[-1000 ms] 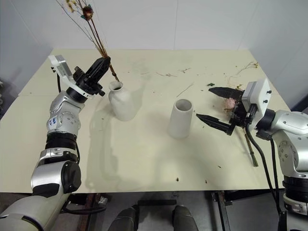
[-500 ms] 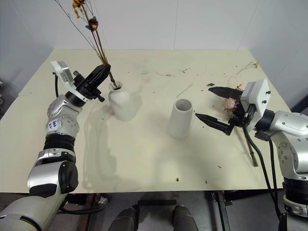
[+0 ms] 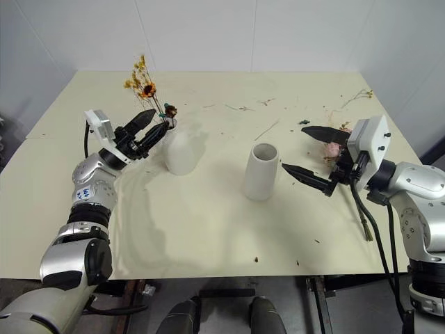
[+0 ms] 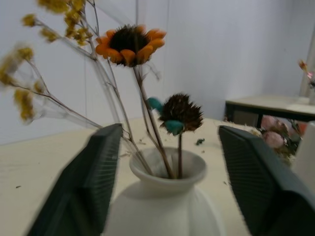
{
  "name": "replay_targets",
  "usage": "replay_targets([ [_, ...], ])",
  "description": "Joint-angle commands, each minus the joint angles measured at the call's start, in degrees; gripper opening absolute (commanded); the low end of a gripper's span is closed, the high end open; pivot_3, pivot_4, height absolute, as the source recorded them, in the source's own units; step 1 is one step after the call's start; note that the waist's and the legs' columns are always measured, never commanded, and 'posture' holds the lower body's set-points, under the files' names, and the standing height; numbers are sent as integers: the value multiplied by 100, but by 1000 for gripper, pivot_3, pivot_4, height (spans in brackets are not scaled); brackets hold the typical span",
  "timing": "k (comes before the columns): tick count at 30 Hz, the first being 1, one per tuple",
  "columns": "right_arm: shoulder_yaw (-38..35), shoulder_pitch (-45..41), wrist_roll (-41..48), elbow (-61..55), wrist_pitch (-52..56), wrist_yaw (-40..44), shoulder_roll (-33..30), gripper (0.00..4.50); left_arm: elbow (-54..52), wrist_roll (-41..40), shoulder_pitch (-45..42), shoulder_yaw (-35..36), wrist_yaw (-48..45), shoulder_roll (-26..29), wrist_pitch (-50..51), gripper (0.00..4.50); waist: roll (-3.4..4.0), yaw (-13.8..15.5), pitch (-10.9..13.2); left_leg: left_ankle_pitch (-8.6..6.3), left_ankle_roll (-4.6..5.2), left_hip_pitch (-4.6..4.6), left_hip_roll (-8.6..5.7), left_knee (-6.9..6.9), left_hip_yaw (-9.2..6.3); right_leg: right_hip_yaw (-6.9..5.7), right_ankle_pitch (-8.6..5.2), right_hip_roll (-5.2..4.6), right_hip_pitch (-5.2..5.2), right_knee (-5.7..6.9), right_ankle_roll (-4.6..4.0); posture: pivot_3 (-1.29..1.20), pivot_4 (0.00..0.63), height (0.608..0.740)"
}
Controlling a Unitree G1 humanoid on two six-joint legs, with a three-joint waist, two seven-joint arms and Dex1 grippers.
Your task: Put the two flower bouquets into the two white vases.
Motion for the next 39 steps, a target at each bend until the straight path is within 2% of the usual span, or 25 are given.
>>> replay_targets([
  [1,-309,48,117,-164,42,-69,-69,4500,-768,25,196,-95,-244,456,289,4459,0,-9,0,0,0,0,1,-1,0,0,0,0,0,0,0,0,150,740],
  [5,-427,152,69,-32,528,-153,-394,4500,-1535,-81,648,-123,-550,1052,809,4459,1,-1,0,0,0,2,2,-5,0,0,-1,0,-1,1,-3,0,150,740],
  [10,-246,127,-481,583,1974,-707,-1324,4500,-2735,-461,1047,-32,-871,1697,1613,4459,0,23,0,0,-1,0,3,-4,-1,-1,-4,-1,-2,0,-11,0,150,740],
  [14,374,-405,-814,1403,3259,-738,-2007,4500,-3555,-846,1449,-186,-1384,2247,2703,4459,3,-2,-1,0,0,5,4,-11,9,3,-13,-5,-1,-7,-30,0,150,740],
  [17,962,-1073,-1069,2004,3922,-608,-2183,4500,-3819,-987,1545,-184,-1385,2258,3016,4459,10,-36,-1,0,0,18,7,-21,23,14,-26,-4,-3,-6,-55,0,150,740],
  [23,1961,-2132,-1721,3312,4218,-322,-1994,4500,-4416,-1211,1746,-128,-989,1786,3143,4459,10,-89,0,-4,6,21,10,-23,41,27,-19,-1,-6,-13,-40,0,150,740],
  [27,2421,-3018,-2144,4647,4139,-182,-1457,4500,-4941,-1367,2032,-127,-711,1458,3195,4459,9,-166,0,-14,12,17,11,-21,51,36,-10,1,-13,-12,-17,0,150,740],
  [34,2755,-3785,-2841,6459,3453,32,-795,4500,-5178,-1403,2225,-2,-507,1477,3236,4459,9,-166,0,-18,15,17,14,-21,64,46,-10,6,-19,-12,-14,0,150,740],
  [37,2852,-3853,-3119,6807,3092,97,-584,3872,-5242,-1409,2269,11,-473,1484,3249,4500,10,-168,0,-18,14,18,13,-19,67,49,-8,6,-19,-11,-11,0,150,740],
  [39,2908,-3841,-3294,6964,2821,154,-517,3206,-5281,-1398,2282,3,-465,1498,3256,4500,9,-169,0,-18,14,19,13,-19,67,49,-8,6,-18,-10,-11,0,150,740],
])
